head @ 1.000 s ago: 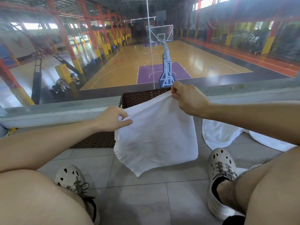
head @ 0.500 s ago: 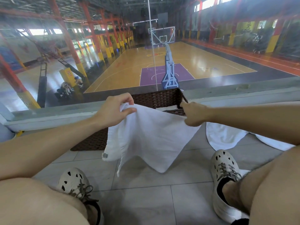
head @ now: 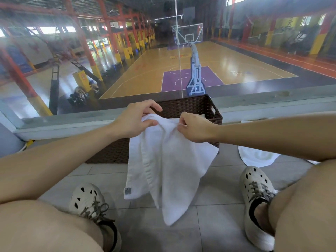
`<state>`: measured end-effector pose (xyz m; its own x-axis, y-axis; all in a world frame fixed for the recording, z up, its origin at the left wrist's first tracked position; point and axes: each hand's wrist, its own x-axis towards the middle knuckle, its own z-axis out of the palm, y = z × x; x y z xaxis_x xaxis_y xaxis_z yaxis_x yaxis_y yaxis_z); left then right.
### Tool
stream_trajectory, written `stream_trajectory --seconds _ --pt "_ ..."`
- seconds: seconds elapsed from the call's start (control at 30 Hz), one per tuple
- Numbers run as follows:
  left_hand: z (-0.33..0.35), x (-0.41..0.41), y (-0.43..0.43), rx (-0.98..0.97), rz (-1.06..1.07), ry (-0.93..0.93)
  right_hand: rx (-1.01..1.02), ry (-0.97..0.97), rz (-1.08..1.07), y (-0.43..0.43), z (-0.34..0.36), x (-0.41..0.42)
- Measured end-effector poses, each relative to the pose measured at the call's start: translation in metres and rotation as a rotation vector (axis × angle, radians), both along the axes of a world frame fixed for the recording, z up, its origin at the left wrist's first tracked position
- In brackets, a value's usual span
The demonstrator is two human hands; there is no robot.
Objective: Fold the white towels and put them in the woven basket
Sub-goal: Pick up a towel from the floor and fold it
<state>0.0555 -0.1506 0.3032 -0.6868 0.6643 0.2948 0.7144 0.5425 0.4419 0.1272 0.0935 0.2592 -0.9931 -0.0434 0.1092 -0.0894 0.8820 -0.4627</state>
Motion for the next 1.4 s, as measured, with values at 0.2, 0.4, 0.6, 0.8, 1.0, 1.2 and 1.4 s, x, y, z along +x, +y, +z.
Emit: stream_trajectory --seconds 0.2,0.4,0.6,0.8,1.0,1.2,1.4 --pt "0.0 0.004 0.002 0.112 -0.056 -0.094 0.103 -0.215 0.051 0.006 -0.006 0.003" --pt "-0.017 -0.015 -0.015 -0.236 0.039 0.121 0.121 0.029 -0.147 0.031 0.009 -0.002" --pt "-0.02 -0.022 -0.015 -0.05 0.174 -0.044 0.355 0.084 -0.017 0.026 0.012 0.002" --pt "-0.019 -0.023 -0.017 -0.083 0.187 0.044 0.425 0.026 -0.072 0.04 -0.001 -0.004" --pt "-0.032 -0.033 -0.032 -0.106 0.084 0.036 0.251 0.155 -0.176 0.049 0.008 -0.005" --pt "-0.036 -0.028 -0.029 -0.17 0.098 -0.137 0.268 0.217 -0.188 0.051 0.018 0.002" --pt "-0.031 -0.037 -0.038 -0.038 0.178 -0.08 0.341 -0.092 -0.064 0.062 0.006 0.008"
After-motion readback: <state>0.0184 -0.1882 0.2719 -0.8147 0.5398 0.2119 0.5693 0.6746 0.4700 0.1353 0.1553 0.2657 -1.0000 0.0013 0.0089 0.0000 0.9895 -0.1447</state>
